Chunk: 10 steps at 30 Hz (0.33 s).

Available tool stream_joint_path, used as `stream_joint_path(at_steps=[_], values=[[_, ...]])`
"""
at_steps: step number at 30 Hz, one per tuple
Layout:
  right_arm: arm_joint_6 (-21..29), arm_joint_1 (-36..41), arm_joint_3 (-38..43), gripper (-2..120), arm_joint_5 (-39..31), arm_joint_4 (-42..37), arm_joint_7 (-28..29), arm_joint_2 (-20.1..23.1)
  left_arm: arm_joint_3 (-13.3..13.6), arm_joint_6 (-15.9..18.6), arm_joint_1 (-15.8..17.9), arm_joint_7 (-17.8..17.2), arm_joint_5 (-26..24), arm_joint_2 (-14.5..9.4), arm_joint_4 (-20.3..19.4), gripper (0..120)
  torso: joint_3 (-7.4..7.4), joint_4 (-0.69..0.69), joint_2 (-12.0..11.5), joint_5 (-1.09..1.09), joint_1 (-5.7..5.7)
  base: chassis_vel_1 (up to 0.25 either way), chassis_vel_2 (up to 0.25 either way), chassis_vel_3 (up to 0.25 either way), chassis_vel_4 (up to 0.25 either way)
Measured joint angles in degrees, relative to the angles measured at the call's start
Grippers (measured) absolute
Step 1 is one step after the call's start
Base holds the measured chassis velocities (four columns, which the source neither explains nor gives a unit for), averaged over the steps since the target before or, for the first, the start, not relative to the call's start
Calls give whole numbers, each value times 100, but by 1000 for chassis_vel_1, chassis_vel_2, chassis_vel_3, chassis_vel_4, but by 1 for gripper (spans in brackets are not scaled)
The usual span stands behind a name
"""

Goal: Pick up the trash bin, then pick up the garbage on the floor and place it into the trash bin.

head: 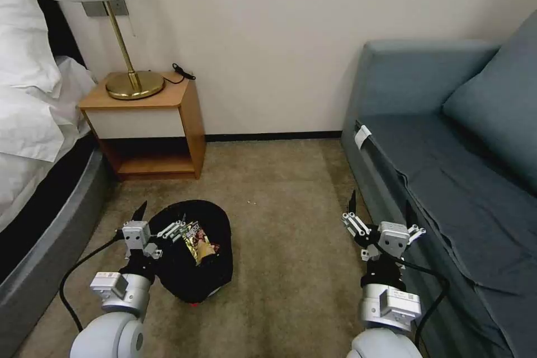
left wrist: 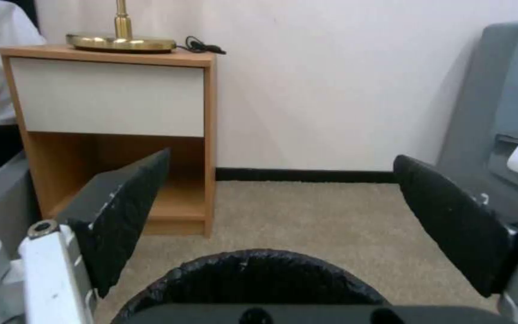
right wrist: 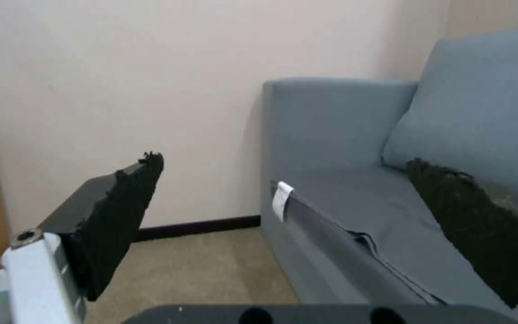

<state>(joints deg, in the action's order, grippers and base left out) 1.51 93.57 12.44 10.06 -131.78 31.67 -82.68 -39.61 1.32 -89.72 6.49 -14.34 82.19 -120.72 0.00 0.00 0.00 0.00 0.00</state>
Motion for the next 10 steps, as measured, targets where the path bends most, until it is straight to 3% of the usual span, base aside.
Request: stream_joint_path(at_steps=[10], values=[[0,-3,0,100,-4,0,0,1,0,0,1,2,-2,0,3,100,0,0,0,0,0,0,0,0,0]])
